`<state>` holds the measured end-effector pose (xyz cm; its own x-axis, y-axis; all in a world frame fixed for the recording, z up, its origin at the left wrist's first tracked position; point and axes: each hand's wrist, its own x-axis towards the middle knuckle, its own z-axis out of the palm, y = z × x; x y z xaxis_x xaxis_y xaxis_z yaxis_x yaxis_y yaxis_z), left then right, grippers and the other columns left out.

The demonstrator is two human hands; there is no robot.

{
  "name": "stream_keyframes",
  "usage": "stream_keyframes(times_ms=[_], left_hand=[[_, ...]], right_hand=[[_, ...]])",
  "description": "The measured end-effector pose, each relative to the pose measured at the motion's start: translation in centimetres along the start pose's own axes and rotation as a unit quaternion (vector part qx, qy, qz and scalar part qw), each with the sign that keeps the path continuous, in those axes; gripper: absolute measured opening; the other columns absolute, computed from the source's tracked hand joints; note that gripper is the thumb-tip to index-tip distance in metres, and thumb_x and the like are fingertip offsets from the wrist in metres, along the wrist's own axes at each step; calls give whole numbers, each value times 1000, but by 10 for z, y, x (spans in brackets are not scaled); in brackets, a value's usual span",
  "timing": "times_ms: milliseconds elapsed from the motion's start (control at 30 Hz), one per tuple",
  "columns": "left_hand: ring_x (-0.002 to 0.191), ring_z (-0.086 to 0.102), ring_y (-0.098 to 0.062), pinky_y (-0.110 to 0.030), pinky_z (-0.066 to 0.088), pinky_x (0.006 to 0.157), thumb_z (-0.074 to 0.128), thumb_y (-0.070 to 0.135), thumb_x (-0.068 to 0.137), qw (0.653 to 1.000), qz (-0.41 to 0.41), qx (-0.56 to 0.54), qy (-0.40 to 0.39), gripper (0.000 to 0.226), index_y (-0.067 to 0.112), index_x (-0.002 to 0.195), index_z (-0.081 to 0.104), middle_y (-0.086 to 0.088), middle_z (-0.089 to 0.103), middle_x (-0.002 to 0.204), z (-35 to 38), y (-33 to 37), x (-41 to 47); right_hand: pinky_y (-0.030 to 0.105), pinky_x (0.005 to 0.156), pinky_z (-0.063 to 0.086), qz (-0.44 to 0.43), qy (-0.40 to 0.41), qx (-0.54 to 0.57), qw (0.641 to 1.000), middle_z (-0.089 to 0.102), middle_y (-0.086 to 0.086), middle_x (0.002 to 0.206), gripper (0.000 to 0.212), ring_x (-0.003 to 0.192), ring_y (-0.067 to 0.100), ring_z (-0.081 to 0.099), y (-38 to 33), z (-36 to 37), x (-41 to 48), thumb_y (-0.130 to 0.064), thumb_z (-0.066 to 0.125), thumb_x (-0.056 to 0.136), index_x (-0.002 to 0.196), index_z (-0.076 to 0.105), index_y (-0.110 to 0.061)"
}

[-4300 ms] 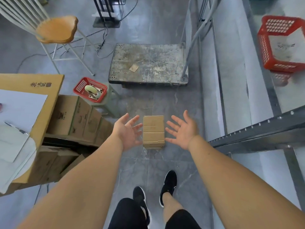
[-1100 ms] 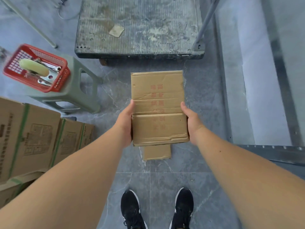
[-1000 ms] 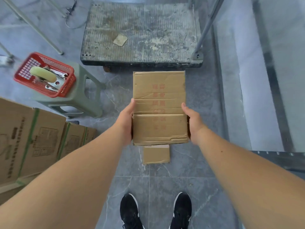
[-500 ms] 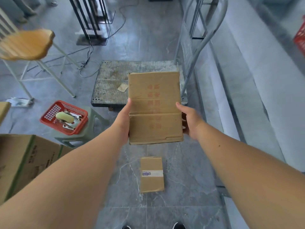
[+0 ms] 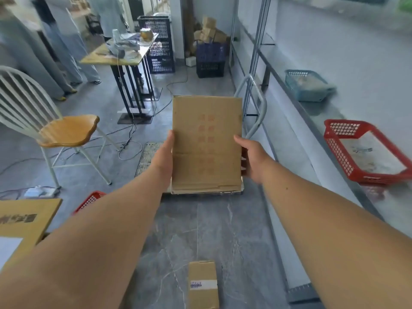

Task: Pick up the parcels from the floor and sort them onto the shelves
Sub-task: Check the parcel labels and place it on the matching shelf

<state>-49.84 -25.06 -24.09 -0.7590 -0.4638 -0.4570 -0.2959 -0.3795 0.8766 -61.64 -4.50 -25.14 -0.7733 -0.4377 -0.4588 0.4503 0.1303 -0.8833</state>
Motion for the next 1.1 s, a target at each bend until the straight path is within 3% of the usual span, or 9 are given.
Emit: stream_keyframes(times_ms=[100, 200, 467, 600, 667, 800, 933, 1033, 1100], left_hand=[[120, 69, -28, -48, 57, 95, 43, 75, 99, 999, 36, -15, -9, 61, 29, 131, 67, -5, 71, 132, 8, 39, -16], [104, 72, -23, -40, 57, 75, 43, 76, 99, 998, 62, -1, -11, 53, 33, 120, 66, -2, 73, 116, 9, 74, -32], [98, 73, -22, -37, 56, 70, 44, 79, 96, 993, 119, -9, -24, 64, 29, 129, 66, -4, 74, 113, 6, 157, -76], [86, 78, -20, -38, 58, 71, 49, 83, 90, 988, 155, -13, -7, 67, 28, 118, 73, -1, 81, 92, 7, 202, -106], [82, 82, -21, -44, 62, 82, 53, 88, 77, 985, 170, -24, -7, 66, 34, 110, 76, 3, 84, 84, 6, 225, -122], [96, 81, -27, -50, 62, 92, 59, 88, 71, 977, 211, -39, -8, 68, 36, 108, 79, -2, 85, 102, 7, 269, -156], [84, 83, -26, -41, 66, 65, 53, 81, 90, 970, 238, -36, -20, 61, 32, 86, 88, -6, 85, 98, 10, 309, -193], [106, 78, -33, -56, 59, 99, 51, 79, 93, 961, 267, -66, -18, 63, 29, 118, 80, -8, 81, 116, 15, 335, -223], [106, 76, -30, -53, 56, 103, 48, 78, 95, 955, 288, -65, -20, 57, 33, 110, 78, -4, 81, 113, 19, 350, -240]], right_hand=[[42, 84, 60, -35, 7, 0, 999, 81, -2, 96, 45, 100, 27, 75, -45, 4, -17, -55, 69, 91, 120, 76, -21], [41, 79, 58, -59, -3, -5, 998, 80, -6, 74, 41, 93, 27, 73, -86, 7, -39, -55, 71, 89, 110, 77, -20], [32, 61, 59, -104, -39, -17, 994, 73, -6, 62, 31, 55, 15, 74, -171, 15, -93, -52, 71, 89, 97, 75, -21], [32, 63, 59, -143, -47, -20, 988, 76, -6, 66, 31, 58, 17, 75, -218, 26, -127, -49, 71, 90, 103, 77, -21], [32, 62, 60, -155, -51, -21, 986, 75, -5, 66, 31, 61, 18, 74, -241, 33, -145, -48, 71, 93, 103, 77, -20], [34, 65, 58, -192, -58, -28, 979, 74, -3, 66, 30, 66, 21, 70, -284, 44, -180, -45, 70, 95, 106, 76, -17], [37, 72, 54, -237, -66, -35, 969, 75, 0, 79, 32, 76, 24, 69, -323, 55, -214, -46, 74, 89, 108, 75, -20], [38, 76, 52, -269, -75, -45, 959, 75, -1, 83, 32, 75, 22, 68, -350, 59, -236, -47, 72, 91, 106, 77, -20], [36, 71, 55, -282, -76, -45, 955, 79, -3, 74, 29, 66, 19, 75, -368, 61, -249, -47, 70, 94, 103, 78, -20]])
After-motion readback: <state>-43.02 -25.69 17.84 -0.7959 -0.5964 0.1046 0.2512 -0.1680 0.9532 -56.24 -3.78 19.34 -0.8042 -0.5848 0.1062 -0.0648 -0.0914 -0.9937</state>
